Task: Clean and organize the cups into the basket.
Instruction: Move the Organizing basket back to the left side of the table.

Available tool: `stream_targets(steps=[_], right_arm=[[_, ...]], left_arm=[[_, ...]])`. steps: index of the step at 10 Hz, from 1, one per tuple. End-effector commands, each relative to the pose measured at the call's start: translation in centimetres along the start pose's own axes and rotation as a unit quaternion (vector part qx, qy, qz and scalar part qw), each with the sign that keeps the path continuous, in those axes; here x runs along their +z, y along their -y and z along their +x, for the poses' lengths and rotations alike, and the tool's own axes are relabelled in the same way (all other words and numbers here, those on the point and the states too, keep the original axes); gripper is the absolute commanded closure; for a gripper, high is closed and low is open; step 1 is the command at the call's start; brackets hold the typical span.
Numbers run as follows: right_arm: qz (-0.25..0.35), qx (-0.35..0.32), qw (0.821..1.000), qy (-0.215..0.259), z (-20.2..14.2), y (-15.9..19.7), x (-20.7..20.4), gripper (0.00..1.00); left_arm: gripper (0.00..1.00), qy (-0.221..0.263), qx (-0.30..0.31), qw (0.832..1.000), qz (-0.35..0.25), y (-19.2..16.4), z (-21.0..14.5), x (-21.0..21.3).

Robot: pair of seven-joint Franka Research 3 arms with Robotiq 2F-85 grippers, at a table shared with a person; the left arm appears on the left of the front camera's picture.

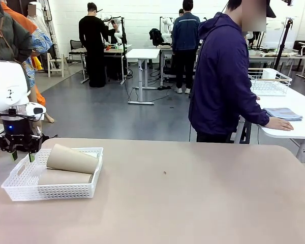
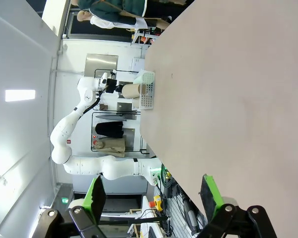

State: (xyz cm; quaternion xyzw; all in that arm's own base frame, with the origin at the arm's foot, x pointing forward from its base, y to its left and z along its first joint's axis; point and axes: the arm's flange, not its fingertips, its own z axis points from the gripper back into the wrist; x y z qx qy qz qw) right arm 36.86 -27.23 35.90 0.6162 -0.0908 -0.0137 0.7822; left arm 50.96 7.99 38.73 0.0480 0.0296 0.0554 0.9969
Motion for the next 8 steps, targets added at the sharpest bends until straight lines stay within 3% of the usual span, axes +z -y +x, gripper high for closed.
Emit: stream_targets(steps=[1,6,8], right_arm=[[-0.007,-0.006,1.0,0.0,0.0,0.1,-0.2,0.0],[-0.007,-0.006,1.0,0.0,0.0,0.1,-0.2,0.0],[-0.007,-0.006,1.0,0.0,0.0,0.1,-0.2,0.0]], left_arm=[[0.0,-0.004,-0.003,1.0,-0.008,-0.2,-0.2,0.6],[0.0,-0.005,-0.006,1.0,-0.022,0.7,-0.7,1.1],[0.0,0.035,0.004,0.999,-0.03,2.1,-5.0,4.8]])
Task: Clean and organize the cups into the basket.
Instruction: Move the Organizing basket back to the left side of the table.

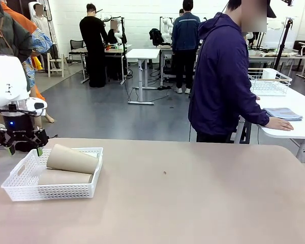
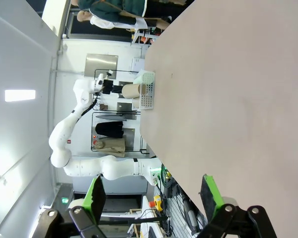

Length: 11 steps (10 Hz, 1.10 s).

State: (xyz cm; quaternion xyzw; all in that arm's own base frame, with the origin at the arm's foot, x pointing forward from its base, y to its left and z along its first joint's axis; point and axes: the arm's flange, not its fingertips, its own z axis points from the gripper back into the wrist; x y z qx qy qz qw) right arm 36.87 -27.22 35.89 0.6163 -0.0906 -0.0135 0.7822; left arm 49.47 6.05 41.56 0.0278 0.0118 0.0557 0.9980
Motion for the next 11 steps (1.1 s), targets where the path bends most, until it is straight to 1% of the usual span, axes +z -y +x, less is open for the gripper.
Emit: stream_targets(steps=[1,2,4,5,6,7,11], right_arm=[[-0.007,-0.006,1.0,0.001,0.0,0.1,-0.1,0.0],[-0.007,-0.006,1.0,0.001,0.0,0.1,-0.1,0.0],[-0.007,-0.006,1.0,0.001,0.0,0.1,-0.1,0.0],[-0.007,-0.006,1.0,0.001,0.0,0.1,-0.1,0.0],[-0.007,-0.006,1.0,0.001,0.0,0.1,-0.1,0.0],[-0.007,-0.006,1.0,0.001,0.0,0.1,-0.1,0.0],[-0.007,-0.006,1.0,0.001,0.0,0.1,-0.1,0.0]], left_arm=[[0.0,0.034,0.031,0.999,-0.003,1.3,-6.8,4.7],[0.0,0.053,0.042,0.998,0.003,2.1,-10.2,6.5],[0.0,0.07,0.048,0.996,0.003,2.6,-13.6,7.5],[0.0,0.067,0.056,0.996,0.003,2.5,-13.8,7.3],[0.0,0.059,0.071,0.996,-0.005,2.5,-13.2,6.9],[0.0,0.068,0.043,0.997,0.002,2.5,-13.8,8.5],[0.0,0.068,0.043,0.997,0.002,2.5,-13.8,8.5]])
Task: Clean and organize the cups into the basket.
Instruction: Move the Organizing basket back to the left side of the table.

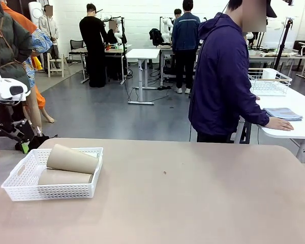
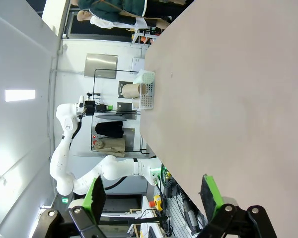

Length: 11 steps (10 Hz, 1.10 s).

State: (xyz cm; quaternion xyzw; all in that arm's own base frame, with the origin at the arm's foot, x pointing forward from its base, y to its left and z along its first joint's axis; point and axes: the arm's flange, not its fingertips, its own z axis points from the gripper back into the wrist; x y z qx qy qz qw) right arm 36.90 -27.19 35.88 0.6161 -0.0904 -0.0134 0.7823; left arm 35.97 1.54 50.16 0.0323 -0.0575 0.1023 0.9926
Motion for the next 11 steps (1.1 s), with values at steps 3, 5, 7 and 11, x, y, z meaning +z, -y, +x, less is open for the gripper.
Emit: stream_targets(steps=[3,5,7,11], right_arm=[[-0.007,-0.006,1.0,0.001,0.0,0.1,-0.1,0.0],[-0.007,-0.006,1.0,0.001,0.0,0.1,-0.1,0.0],[-0.007,-0.006,1.0,0.001,0.0,0.1,-0.1,0.0],[-0.007,-0.006,1.0,0.001,0.0,0.1,-0.1,0.0]], left_arm=[[0.0,0.002,0.002,0.994,-0.105,-4.3,2.3,0.2],[0.0,-0.003,-0.052,0.954,-0.296,-10.8,3.2,0.8],[0.0,-0.003,-0.104,0.869,-0.483,-18.6,4.1,1.7],[0.0,0.025,-0.126,0.792,-0.597,-28.4,5.9,-0.6]])
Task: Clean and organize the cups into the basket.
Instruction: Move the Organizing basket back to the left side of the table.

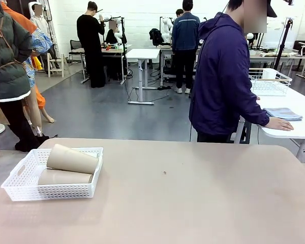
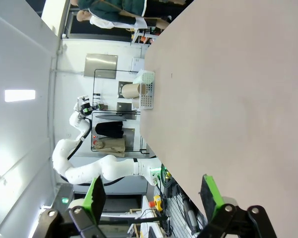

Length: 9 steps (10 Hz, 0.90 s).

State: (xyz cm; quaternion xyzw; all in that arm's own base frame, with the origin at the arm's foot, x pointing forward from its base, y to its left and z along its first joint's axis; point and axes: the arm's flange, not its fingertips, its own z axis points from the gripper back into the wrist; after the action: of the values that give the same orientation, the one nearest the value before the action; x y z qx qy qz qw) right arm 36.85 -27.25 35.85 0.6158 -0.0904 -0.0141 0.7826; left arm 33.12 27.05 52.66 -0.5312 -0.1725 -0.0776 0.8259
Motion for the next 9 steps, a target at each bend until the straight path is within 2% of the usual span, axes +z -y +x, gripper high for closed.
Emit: stream_targets(steps=[1,3,8,9], right_arm=[[-0.006,-0.005,1.0,0.0,0.0,0.0,-0.2,0.0],[-0.006,-0.005,1.0,0.0,0.0,0.0,-0.2,0.0],[-0.006,-0.005,1.0,0.0,0.0,0.0,-0.2,0.0],[-0.006,-0.005,1.0,0.0,0.0,0.0,-0.2,0.0]], left_arm=[[0.0,-0.03,0.028,0.998,-0.05,-4.5,2.3,3.3],[0.0,-0.013,0.036,0.997,-0.069,-6.4,1.6,4.6],[0.0,-0.006,0.031,0.997,-0.066,-6.0,0.6,4.9],[0.0,-0.008,0.038,0.997,-0.068,-6.9,0.5,4.1]])
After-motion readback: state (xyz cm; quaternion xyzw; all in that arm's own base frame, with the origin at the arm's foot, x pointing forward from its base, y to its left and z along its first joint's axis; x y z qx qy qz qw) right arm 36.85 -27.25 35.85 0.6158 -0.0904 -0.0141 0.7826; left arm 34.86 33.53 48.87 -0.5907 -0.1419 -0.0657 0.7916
